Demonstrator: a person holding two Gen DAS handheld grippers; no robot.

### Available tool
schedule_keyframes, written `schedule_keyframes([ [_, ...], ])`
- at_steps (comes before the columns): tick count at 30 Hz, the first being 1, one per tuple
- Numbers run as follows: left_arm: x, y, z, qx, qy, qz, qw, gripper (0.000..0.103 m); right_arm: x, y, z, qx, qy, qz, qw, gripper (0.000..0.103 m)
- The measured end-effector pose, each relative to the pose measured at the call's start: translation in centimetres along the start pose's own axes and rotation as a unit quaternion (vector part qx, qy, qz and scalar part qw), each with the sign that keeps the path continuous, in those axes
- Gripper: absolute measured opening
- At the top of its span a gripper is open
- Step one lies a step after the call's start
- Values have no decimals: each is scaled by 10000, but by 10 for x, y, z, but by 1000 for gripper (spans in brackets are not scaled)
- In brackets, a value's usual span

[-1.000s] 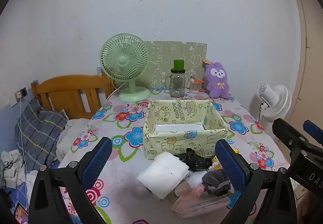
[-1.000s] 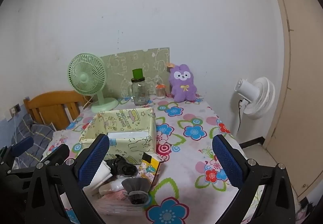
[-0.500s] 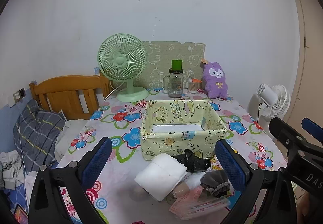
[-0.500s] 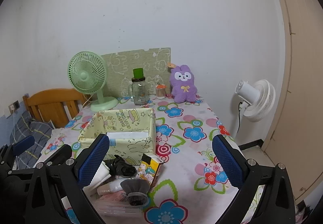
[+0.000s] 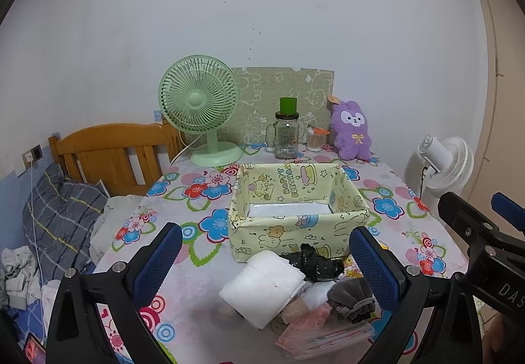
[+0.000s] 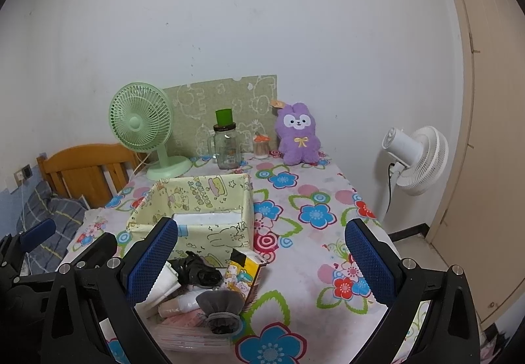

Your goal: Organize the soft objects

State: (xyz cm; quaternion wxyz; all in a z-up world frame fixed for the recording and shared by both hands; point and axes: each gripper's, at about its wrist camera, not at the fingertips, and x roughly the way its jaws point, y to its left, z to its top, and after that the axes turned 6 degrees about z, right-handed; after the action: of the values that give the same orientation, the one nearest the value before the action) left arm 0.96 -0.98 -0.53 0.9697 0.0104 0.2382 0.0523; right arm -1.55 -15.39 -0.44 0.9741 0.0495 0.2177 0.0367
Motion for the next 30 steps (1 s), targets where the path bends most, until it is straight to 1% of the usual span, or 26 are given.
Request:
schedule_keyframes([
  [30, 0, -2, 2, 38, 3, -13, 10000, 102, -2, -1, 3, 33, 3, -6, 10000, 102],
])
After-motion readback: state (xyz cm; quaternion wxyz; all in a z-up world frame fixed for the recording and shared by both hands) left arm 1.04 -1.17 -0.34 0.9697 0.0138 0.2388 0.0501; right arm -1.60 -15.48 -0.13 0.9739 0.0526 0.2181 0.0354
